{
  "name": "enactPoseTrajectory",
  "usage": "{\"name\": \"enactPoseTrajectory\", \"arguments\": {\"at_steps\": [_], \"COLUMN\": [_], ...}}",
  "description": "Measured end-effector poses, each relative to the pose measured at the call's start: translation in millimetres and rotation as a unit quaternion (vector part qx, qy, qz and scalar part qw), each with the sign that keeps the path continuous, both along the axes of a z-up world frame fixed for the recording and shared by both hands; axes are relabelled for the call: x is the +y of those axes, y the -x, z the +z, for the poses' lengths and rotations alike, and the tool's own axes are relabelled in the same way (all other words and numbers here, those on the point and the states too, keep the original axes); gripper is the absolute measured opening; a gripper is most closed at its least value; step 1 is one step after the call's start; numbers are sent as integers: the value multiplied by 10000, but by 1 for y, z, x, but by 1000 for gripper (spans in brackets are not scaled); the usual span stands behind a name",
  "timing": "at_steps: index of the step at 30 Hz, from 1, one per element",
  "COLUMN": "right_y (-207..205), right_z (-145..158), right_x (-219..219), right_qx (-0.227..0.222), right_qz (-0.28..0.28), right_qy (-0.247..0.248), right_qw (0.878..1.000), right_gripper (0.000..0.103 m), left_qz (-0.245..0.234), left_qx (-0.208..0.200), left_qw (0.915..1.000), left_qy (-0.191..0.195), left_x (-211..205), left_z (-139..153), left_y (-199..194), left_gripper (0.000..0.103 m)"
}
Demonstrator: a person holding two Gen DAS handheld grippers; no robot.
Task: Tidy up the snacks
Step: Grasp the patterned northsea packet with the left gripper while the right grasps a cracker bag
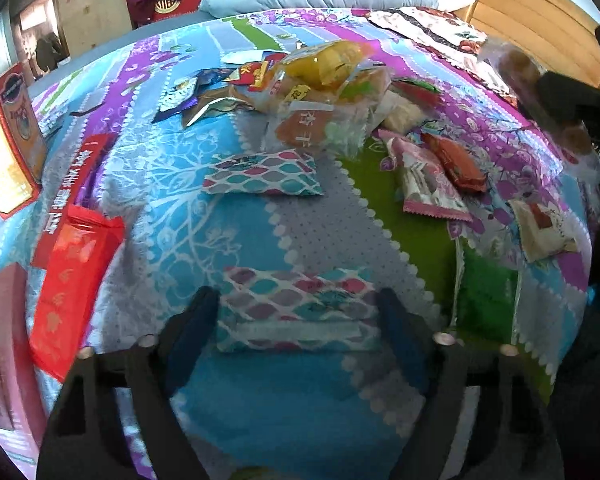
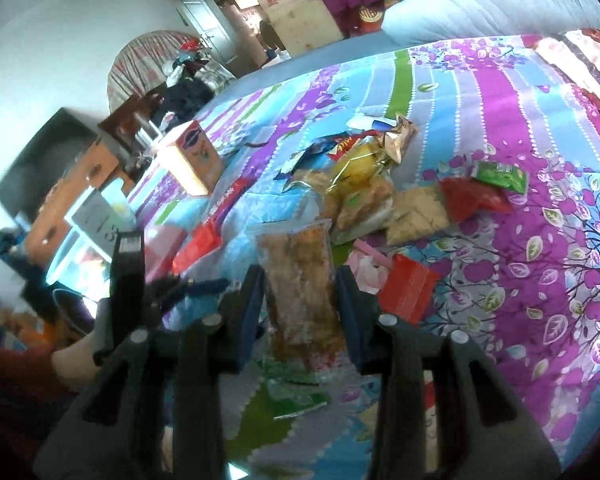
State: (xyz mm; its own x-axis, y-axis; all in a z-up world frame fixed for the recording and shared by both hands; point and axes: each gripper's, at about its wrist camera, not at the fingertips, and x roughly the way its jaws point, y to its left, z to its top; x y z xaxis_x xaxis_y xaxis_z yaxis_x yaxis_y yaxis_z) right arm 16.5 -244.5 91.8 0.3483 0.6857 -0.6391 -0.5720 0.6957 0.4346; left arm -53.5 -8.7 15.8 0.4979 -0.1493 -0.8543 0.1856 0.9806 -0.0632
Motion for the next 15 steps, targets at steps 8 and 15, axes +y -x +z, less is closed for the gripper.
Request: {"name": "enactPoseTrajectory", "arguments": {"at_steps": [8, 15], "right_y": [3, 3], "right_z": [7, 41], "right_x": [5, 18], "right_qx": [-150, -532], "right_qz": [-20, 19], "right_qy": [4, 37], "right_qw": [9999, 9986], "right_gripper": [37, 37], "left_qz": [18, 280], "left_qx": [-416, -1458], "left_qw": [9991, 9886], "left_qy": [88, 243], "left_x": [6, 28], "left_z": [32, 124], "left_y": [14, 32], "left_gripper": [60, 60]}}
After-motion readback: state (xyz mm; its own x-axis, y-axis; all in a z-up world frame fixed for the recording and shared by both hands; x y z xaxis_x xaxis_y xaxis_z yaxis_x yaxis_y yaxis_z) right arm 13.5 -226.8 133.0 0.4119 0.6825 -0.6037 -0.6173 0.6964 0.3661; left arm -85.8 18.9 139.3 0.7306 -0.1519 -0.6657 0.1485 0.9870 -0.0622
